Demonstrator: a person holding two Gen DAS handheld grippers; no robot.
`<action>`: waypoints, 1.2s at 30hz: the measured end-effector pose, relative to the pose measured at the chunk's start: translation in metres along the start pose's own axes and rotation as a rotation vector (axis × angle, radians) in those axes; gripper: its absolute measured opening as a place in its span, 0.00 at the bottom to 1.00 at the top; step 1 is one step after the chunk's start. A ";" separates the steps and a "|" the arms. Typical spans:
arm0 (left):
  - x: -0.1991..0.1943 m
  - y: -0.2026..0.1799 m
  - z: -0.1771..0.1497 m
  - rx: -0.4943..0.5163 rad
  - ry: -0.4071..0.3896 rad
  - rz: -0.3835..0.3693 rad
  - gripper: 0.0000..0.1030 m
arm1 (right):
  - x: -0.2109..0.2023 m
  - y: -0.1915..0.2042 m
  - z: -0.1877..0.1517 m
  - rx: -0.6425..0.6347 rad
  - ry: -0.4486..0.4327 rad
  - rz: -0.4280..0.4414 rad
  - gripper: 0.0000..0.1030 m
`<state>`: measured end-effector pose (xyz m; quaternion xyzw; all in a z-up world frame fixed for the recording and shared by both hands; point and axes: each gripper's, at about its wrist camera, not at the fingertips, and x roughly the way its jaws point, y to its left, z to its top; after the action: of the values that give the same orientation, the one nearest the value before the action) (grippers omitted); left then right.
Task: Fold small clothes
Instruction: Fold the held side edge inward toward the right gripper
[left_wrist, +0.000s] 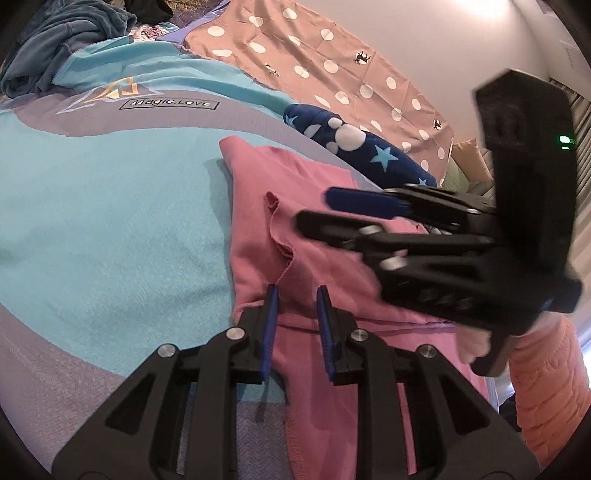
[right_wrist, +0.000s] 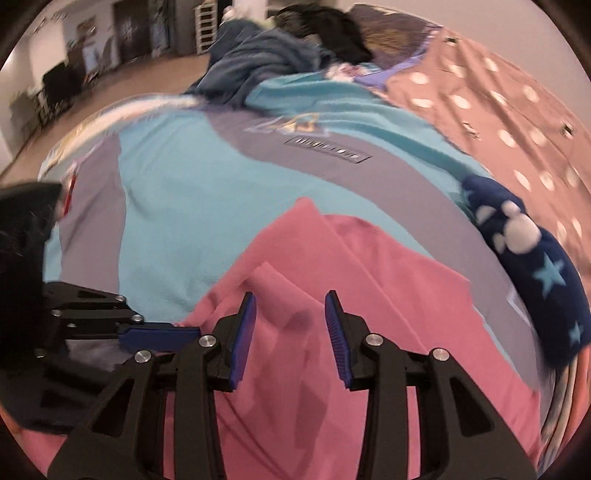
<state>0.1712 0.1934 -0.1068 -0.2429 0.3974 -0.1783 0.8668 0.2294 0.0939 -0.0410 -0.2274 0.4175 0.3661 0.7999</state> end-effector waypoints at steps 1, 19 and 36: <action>0.000 0.000 0.000 0.001 0.000 0.002 0.21 | 0.005 0.000 0.001 -0.009 0.003 -0.002 0.44; -0.020 -0.011 -0.005 0.073 -0.061 0.047 0.00 | 0.005 -0.033 0.001 0.211 -0.084 0.057 0.34; -0.012 0.007 -0.004 -0.005 -0.028 0.029 0.19 | -0.099 -0.037 -0.146 0.498 -0.149 0.018 0.37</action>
<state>0.1615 0.2042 -0.1062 -0.2420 0.3893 -0.1614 0.8740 0.1467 -0.0663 -0.0362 0.0078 0.4368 0.2748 0.8565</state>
